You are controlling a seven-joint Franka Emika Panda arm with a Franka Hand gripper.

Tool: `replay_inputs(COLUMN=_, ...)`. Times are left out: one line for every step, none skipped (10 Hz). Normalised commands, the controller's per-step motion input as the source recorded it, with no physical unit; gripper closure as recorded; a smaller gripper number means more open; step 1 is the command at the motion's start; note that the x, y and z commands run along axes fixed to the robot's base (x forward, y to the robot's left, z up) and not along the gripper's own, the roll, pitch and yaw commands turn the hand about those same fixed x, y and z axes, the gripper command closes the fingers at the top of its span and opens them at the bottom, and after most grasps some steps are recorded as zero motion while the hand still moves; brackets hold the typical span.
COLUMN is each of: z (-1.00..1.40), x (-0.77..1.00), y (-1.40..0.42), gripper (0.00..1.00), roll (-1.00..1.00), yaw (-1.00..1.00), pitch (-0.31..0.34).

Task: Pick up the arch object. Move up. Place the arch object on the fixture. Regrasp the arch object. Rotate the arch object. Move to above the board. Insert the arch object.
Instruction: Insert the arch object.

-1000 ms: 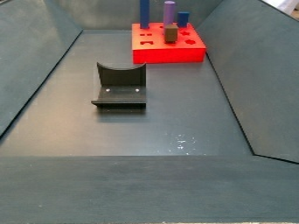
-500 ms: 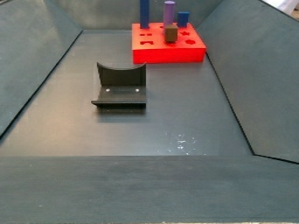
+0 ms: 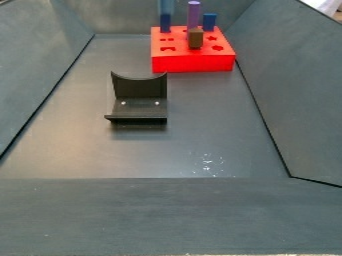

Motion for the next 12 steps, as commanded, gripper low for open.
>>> replay_inputs(z=-0.86, x=0.12, y=0.2, gripper=1.0, roll=0.05, yaw=0.0, pitch=-0.056)
replay_inputs(z=-0.83, x=0.0, y=0.14, gripper=1.0, roll=0.02, yaw=0.0, pitch=-0.097)
replay_inputs(z=-0.67, x=-0.24, y=0.02, gripper=1.0, roll=0.0, yaw=0.04, pitch=-0.281)
replay_inputs(z=-0.59, x=-0.12, y=0.0, gripper=1.0, roll=-0.03, yaw=0.07, pitch=-0.236)
replay_inputs(z=-0.57, x=0.0, y=0.0, gripper=1.0, roll=0.0, yaw=0.04, pitch=-0.116)
replay_inputs(z=-0.5, x=0.0, y=0.1, gripper=1.0, roll=0.06, yaw=0.0, pitch=-0.06)
replay_inputs(z=-0.16, x=0.01, y=0.0, gripper=1.0, roll=-0.04, yaw=0.0, pitch=-0.031)
replay_inputs(z=-0.04, x=0.01, y=0.0, gripper=1.0, roll=0.0, yaw=0.0, pitch=0.0)
replay_inputs(z=-0.11, x=0.0, y=0.03, gripper=1.0, roll=0.0, yaw=0.0, pitch=0.0)
replay_inputs(z=-0.14, x=-0.11, y=0.1, gripper=1.0, roll=0.04, yaw=-0.12, pitch=0.0)
replay_inputs(z=-0.19, x=-0.25, y=0.04, gripper=1.0, roll=0.16, yaw=-0.02, pitch=-0.036)
replay_inputs(z=-0.22, x=-0.2, y=0.0, gripper=1.0, roll=0.17, yaw=0.0, pitch=-0.047)
